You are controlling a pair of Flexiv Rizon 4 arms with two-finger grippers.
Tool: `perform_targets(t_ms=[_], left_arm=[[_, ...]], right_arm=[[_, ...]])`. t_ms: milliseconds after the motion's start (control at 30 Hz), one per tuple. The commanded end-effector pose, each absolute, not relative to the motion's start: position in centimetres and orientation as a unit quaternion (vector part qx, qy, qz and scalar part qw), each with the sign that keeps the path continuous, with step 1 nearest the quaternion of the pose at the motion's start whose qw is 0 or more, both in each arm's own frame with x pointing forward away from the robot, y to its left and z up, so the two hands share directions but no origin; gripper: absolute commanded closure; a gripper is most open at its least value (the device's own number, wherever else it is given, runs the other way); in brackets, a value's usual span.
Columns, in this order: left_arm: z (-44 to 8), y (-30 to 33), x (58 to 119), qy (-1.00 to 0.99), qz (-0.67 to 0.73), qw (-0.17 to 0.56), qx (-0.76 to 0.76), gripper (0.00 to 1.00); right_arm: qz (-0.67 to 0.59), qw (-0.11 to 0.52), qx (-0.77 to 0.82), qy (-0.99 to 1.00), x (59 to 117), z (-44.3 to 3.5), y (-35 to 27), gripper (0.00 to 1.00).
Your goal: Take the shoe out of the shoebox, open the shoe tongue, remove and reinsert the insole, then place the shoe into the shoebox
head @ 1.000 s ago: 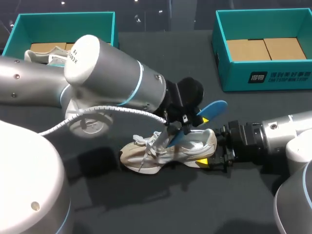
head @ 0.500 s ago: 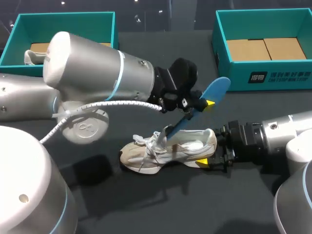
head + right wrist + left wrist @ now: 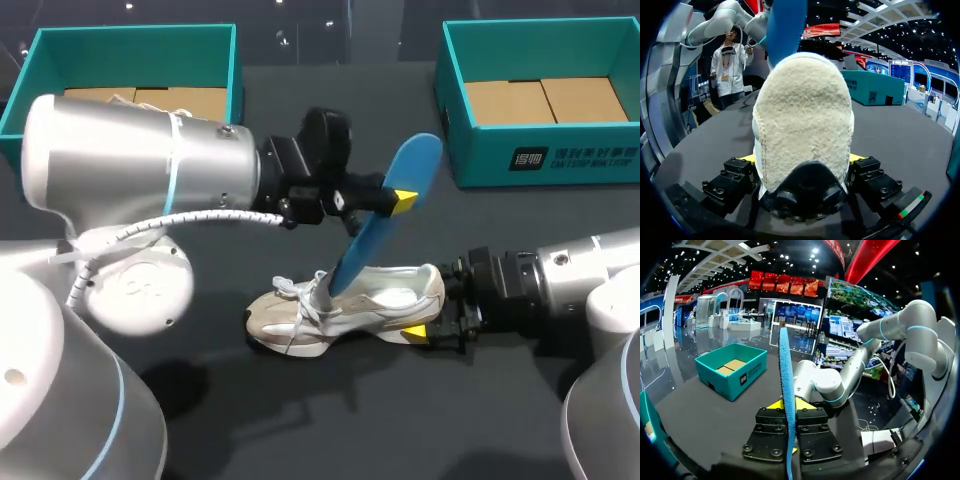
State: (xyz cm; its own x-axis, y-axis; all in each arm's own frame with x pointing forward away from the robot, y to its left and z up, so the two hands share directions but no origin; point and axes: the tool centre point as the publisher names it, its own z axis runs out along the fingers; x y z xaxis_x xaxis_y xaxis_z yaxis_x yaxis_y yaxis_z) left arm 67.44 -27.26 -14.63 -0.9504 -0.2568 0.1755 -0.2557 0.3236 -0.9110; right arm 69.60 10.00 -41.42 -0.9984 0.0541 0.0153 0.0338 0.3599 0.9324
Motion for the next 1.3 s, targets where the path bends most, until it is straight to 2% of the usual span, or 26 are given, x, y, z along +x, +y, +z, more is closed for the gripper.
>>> perform_targets(t_ms=[33, 433, 600, 967, 1300], left_arm=[[-14.7, -26.1, 67.2, 0.808, -0.57, -0.01, -0.148, 1.0], [-10.6, -21.4, 64.4, 0.739, -0.645, -0.054, -0.187, 1.0], [-4.9, -18.4, 63.0, 0.687, -0.694, -0.112, -0.183, 1.0], [-4.9, -18.4, 63.0, 0.687, -0.694, -0.112, -0.183, 1.0], [-4.5, -15.2, 60.9, 0.69, -0.687, -0.113, -0.196, 1.0]], right_arm=[[0.564, 0.01, 0.027, 0.825, 69.6, -41.5, 10.1, 1.0], [0.564, 0.01, 0.027, 0.825, 69.6, -41.5, 10.1, 1.0], [0.564, 0.01, 0.027, 0.825, 69.6, -41.5, 10.1, 1.0], [0.564, 0.01, 0.027, 0.825, 69.6, -41.5, 10.1, 1.0], [0.564, 0.01, 0.027, 0.825, 69.6, -41.5, 10.1, 1.0]])
